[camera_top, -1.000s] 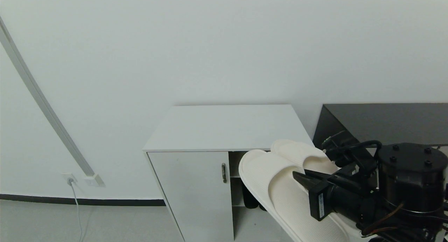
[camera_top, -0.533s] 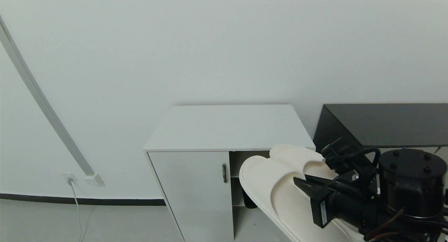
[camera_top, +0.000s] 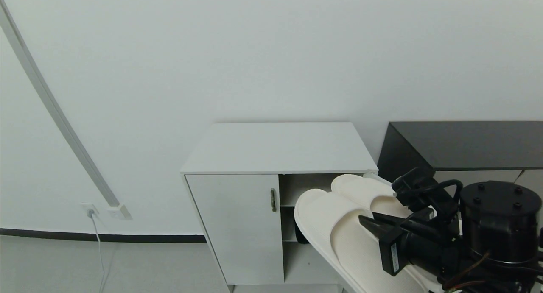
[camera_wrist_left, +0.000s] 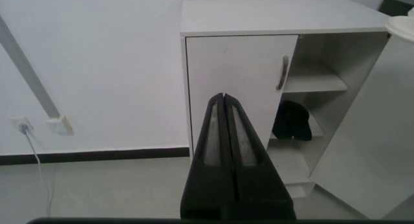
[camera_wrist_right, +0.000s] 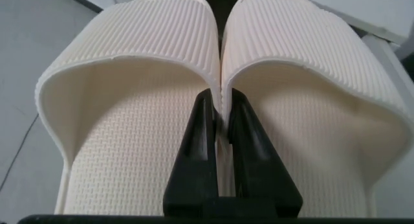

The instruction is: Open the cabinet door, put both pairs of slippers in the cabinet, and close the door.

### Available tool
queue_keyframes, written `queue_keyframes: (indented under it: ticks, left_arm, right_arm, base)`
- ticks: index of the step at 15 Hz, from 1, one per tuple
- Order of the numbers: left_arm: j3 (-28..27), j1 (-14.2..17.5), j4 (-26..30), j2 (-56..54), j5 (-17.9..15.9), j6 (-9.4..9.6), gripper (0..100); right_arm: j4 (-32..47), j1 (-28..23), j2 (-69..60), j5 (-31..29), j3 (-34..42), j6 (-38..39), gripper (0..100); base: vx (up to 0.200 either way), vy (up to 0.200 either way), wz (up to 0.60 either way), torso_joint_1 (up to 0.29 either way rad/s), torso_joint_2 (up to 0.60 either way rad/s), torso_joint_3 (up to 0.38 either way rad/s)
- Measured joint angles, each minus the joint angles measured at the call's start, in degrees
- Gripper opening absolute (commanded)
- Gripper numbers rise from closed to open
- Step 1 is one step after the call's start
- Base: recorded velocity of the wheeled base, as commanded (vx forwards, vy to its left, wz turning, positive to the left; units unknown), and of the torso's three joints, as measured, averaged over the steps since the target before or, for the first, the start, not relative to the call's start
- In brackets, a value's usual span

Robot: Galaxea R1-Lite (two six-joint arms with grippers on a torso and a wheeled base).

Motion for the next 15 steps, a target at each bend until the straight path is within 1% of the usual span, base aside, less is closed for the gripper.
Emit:
queue_keyframes:
  ticks: [2,5,12,15]
  left_arm:
    - [0.0,0.0,-0.1,0.0,0.0,-0.02,0]
    - [0.0,0.1,0.0,0.0,0.0,0.00,0]
    - [0.0,0.0,0.0,0.0,0.0,0.00,0]
    - [0.0,0.0,0.0,0.0,0.0,0.00,0]
  right_arm:
    - [-1.7,0.3,0.0,1.8,0.2,0.0,0]
    - [-5.2,0.1,0.0,2.7,1.5,-0.1,0]
    - [-5.7,0.3,0.2,3.4,2.5,-1.3,0]
    - [-6.8,0.3,1.0,3.4,2.7,-1.3,0]
  base:
    - [0.000,0.000,0.00,-0.105,0.20,0.122]
    - [0.000,0.000,0.00,-0.010,0.06,0.023]
    - [0.000,0.000,0.00,0.000,0.00,0.000]
    - [0.000,0.000,0.00,-0.110,0.26,0.146]
